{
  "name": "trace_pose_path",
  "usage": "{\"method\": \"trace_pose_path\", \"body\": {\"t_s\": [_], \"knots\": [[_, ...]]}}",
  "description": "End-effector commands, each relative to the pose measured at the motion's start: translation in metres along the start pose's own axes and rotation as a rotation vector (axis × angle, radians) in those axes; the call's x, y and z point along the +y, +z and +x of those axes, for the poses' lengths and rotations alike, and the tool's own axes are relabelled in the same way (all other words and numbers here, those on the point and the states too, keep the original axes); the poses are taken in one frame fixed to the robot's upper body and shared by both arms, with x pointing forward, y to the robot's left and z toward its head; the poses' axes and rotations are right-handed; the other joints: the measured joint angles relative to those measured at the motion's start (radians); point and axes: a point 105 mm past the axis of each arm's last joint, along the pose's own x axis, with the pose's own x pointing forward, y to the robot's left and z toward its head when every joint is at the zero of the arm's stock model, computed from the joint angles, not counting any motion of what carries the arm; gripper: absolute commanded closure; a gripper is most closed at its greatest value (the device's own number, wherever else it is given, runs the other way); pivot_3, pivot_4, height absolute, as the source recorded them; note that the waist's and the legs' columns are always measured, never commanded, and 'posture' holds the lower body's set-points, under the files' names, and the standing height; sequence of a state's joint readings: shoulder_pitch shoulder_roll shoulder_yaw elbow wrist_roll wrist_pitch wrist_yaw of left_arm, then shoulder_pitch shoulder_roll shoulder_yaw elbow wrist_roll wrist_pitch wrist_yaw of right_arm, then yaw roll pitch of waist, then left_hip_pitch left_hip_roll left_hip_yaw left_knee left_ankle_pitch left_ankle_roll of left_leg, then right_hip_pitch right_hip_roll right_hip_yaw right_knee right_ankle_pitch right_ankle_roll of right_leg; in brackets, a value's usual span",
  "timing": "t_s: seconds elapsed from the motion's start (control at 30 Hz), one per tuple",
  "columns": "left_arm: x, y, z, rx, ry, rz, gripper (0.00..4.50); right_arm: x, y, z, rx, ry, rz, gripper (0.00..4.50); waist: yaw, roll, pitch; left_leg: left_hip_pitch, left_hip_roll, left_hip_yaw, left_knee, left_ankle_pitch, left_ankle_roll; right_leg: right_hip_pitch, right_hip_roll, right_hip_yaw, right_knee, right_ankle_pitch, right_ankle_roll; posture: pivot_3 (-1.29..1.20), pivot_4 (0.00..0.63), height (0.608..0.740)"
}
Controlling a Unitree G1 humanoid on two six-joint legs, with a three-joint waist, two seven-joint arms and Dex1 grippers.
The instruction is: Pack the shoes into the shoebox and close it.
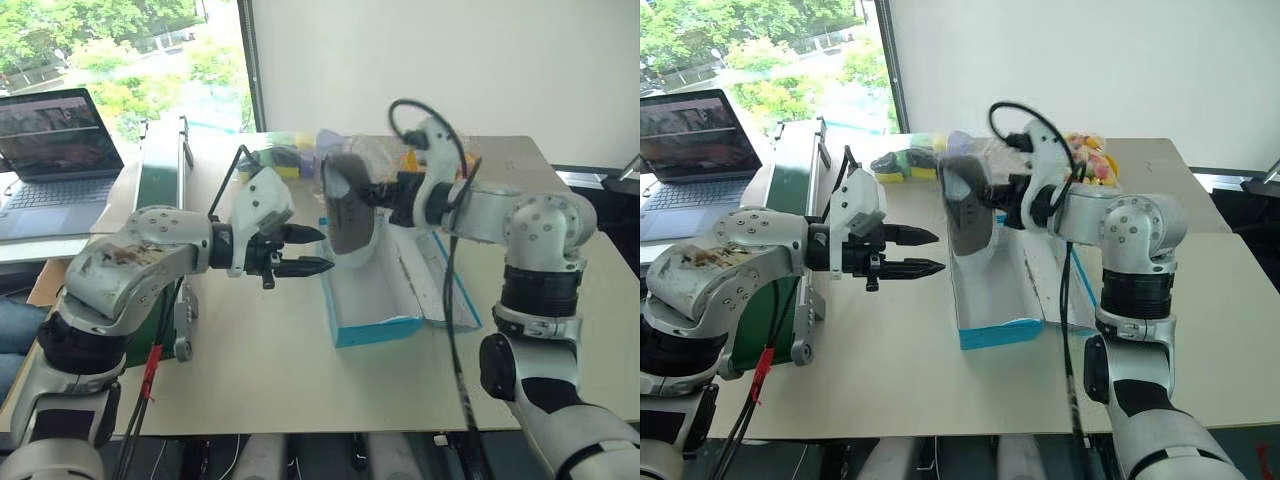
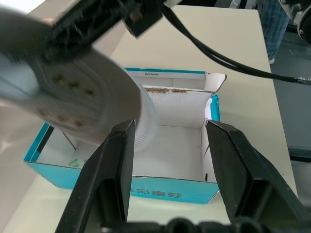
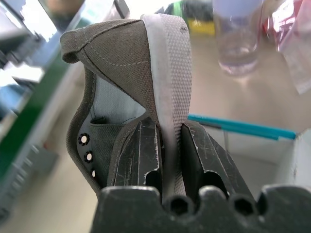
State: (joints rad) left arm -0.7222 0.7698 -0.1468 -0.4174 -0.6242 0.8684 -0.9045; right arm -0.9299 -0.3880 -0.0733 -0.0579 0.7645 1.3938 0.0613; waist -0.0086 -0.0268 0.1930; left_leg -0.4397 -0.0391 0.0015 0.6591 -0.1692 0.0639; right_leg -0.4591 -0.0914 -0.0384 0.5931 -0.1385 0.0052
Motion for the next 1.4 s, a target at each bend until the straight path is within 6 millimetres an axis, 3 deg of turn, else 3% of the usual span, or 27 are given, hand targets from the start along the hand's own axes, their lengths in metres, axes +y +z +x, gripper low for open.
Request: {"method": "trace_pose_path", "body": {"t_s": [0.03, 0.27, 0.6, 0.63, 0.7, 0.83, 0.97, 1.1, 1.3, 1.4], "knots": [[0.002, 0.008, -0.006, -0.006, 0.011, 0.050, 2.04, -0.018, -0.017, -0.003, 0.075, -0.103, -0.094, 4.30, 0.004, 0.000, 0.000, 0.000, 0.000, 0.000, 0.000, 0.000, 0.000, 0.000, 0.000, 0.000, 0.000, 0.000, 0.000, 0.00, 0.150, 0.738], [0.005, -0.012, -0.016, 0.082, 0.057, 0.060, 2.04, -0.048, -0.039, -0.007, 0.175, -0.221, -0.171, 4.30, -0.001, 0.000, 0.000, -0.001, 0.000, 0.002, 0.000, 0.000, 0.000, -0.001, 0.000, 0.000, -0.002, 0.000, 0.001, 0.00, 0.150, 0.738], [0.007, -0.007, -0.015, 0.066, 0.083, 0.076, 2.04, -0.063, -0.047, 0.011, 0.195, -0.275, -0.245, 4.30, -0.003, 0.000, 0.000, -0.001, 0.001, 0.002, 0.001, 0.000, 0.000, 0.000, 0.001, 0.000, -0.001, 0.001, 0.002, 0.00, 0.150, 0.738], [0.007, -0.006, -0.015, 0.066, 0.084, 0.078, 2.04, -0.064, -0.050, 0.014, 0.199, -0.287, -0.263, 3.52, -0.003, 0.000, 0.000, -0.001, 0.001, 0.002, 0.001, 0.000, 0.000, 0.000, 0.001, 0.000, -0.001, 0.001, 0.002, 0.00, 0.150, 0.738], [0.007, -0.006, -0.014, 0.064, 0.087, 0.081, 2.04, -0.065, -0.053, 0.018, 0.201, -0.287, -0.277, 3.14, -0.003, 0.000, 0.000, -0.001, 0.001, 0.002, 0.001, 0.000, 0.000, 0.000, 0.001, 0.000, -0.001, 0.001, 0.002, 0.00, 0.150, 0.738], [0.008, -0.004, -0.015, 0.059, 0.098, 0.080, 2.04, -0.056, -0.046, 0.022, 0.174, -0.268, -0.319, 1.69, -0.004, 0.000, 0.000, -0.001, 0.002, 0.002, 0.001, 0.000, 0.000, 0.000, 0.001, 0.000, 0.000, 0.003, 0.006, 0.00, 0.150, 0.738], [0.008, -0.004, -0.015, 0.067, 0.099, 0.089, 2.04, -0.040, -0.020, 0.020, 0.108, -0.264, -0.386, 0.25, -0.004, 0.000, 0.000, -0.001, 0.001, 0.002, 0.001, 0.000, 0.000, 0.000, 0.001, 0.000, 0.000, 0.004, 0.007, 0.00, 0.150, 0.738], [0.010, -0.002, -0.016, 0.065, 0.116, 0.094, 2.04, -0.009, 0.010, 0.013, 0.028, -0.189, -0.427, 0.02, -0.006, 0.000, 0.000, -0.001, 0.002, 0.002, 0.001, 0.000, 0.000, -0.001, 0.001, 0.000, 0.000, 0.004, 0.006, 0.00, 0.150, 0.738], [0.020, -0.011, -0.021, 0.091, 0.196, 0.060, 2.04, 0.016, 0.045, -0.008, -0.080, -0.021, -0.408, 0.02, 0.001, 0.000, 0.000, -0.001, 0.002, 0.001, 0.001, 0.000, 0.000, -0.001, 0.002, -0.001, 0.001, 0.004, 0.007, 0.00, 0.150, 0.738], [0.042, -0.006, -0.030, 0.037, 0.351, -0.012, 2.04, 0.026, 0.060, -0.015, -0.183, 0.077, -0.474, 0.02, 0.002, 0.000, 0.000, -0.001, 0.001, 0.002, 0.001, 0.000, 0.000, 0.000, 0.001, -0.001, 0.000, 0.004, 0.008, 0.00, 0.150, 0.738]]}}
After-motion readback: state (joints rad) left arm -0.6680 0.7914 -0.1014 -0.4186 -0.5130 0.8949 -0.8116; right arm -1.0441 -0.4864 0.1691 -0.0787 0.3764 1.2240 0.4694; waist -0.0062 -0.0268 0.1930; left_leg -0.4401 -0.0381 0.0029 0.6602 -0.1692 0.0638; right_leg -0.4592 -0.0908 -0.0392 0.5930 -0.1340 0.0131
